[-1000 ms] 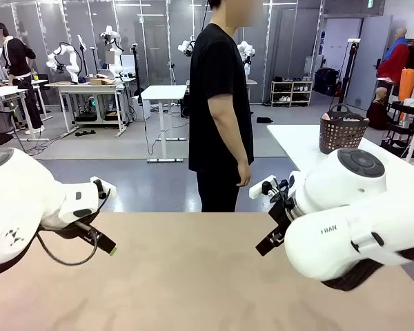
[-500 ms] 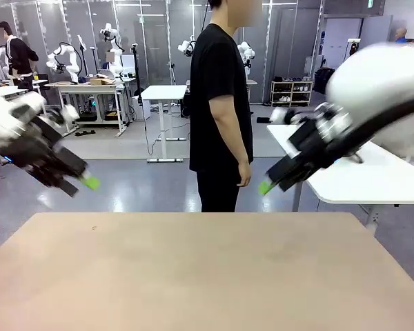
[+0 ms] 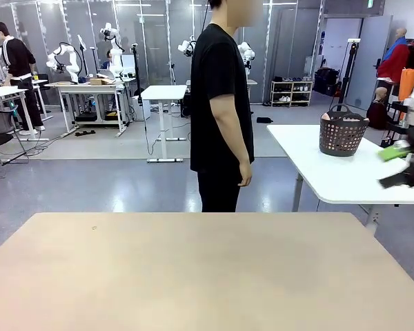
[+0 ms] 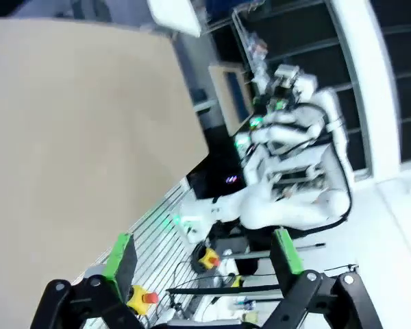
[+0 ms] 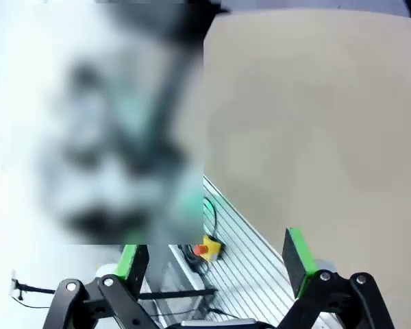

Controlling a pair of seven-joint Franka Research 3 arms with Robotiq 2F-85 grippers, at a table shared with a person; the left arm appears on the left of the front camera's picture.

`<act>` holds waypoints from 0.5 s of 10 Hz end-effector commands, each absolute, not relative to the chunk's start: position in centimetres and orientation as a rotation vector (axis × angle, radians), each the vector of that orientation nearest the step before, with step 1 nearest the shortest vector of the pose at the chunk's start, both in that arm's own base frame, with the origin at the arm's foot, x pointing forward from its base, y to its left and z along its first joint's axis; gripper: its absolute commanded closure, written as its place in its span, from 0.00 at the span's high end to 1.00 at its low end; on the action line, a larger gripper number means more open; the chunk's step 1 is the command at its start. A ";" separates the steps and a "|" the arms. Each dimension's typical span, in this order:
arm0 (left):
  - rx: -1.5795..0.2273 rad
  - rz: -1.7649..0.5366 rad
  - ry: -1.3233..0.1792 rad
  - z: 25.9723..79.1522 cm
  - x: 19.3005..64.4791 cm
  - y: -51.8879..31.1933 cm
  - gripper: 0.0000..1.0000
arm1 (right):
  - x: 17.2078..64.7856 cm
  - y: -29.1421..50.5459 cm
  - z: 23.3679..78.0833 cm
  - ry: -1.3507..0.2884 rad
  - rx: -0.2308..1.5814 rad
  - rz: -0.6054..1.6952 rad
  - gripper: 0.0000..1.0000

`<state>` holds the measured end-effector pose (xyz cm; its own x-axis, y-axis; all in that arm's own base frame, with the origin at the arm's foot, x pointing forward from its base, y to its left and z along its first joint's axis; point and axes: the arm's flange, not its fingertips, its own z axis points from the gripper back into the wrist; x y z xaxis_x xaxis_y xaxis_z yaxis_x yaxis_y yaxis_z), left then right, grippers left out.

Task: Fold the towel.
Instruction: Grab the top end of the 100 cm Hotel Towel extended by the human.

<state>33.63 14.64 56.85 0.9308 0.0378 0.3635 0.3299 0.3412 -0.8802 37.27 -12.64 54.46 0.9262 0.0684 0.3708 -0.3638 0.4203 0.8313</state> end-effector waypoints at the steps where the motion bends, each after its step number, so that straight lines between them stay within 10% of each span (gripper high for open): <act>1: -1.291 -0.070 -0.436 54.7 32.9 19.7 1.00 | 35.8 -18.0 53.6 -0.438 1.167 0.113 1.00; 5: -1.299 0.131 -0.544 52.4 27.4 29.0 1.00 | 31.5 -25.5 50.5 -0.565 1.264 -0.074 1.00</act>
